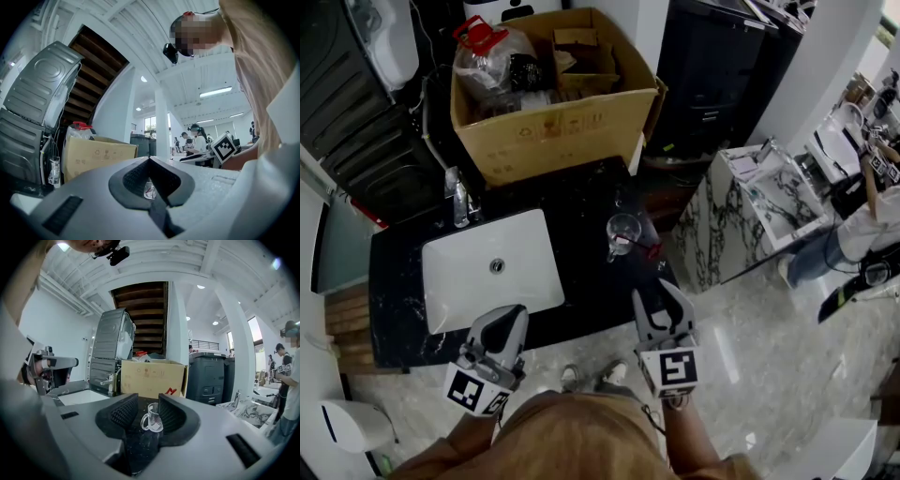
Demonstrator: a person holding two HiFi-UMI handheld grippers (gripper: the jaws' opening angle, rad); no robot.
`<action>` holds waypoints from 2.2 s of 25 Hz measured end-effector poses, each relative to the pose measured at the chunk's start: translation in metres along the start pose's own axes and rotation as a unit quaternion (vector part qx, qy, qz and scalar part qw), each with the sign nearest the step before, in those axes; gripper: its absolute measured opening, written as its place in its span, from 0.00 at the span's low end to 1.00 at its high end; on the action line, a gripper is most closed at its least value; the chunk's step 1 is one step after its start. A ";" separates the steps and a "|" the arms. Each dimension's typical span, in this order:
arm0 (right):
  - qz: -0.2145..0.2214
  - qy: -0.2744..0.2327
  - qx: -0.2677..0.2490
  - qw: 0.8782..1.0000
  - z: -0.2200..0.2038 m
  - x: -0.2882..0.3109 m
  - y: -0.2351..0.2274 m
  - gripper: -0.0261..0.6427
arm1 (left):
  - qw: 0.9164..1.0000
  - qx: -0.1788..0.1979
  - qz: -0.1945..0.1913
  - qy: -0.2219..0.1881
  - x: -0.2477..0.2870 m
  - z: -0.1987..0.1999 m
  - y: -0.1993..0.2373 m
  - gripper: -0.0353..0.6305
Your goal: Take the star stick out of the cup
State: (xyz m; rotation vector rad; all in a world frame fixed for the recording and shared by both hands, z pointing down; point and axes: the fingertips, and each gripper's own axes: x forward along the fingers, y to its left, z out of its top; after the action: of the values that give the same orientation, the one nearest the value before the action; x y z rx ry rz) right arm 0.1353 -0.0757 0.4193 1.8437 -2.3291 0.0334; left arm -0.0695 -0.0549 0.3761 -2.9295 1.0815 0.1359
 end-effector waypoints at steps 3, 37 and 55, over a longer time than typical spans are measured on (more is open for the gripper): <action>0.001 0.010 -0.001 1.000 -0.005 0.004 -0.002 0.24 | 1.000 0.001 0.002 0.002 0.000 -0.001 0.002 0.06; 0.013 0.055 -0.013 0.998 -0.051 0.063 -0.027 0.21 | 0.999 0.014 0.038 0.019 0.003 -0.004 0.020 0.06; 0.025 0.058 -0.018 0.998 -0.057 0.089 -0.034 0.20 | 0.998 0.011 0.057 0.023 0.007 -0.005 0.024 0.06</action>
State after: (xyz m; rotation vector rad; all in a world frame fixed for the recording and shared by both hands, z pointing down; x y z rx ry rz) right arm 0.1551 -0.1629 0.4860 1.7182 -2.2810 0.1003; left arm -0.0797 -0.0783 0.3811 -2.8644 1.2483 0.0586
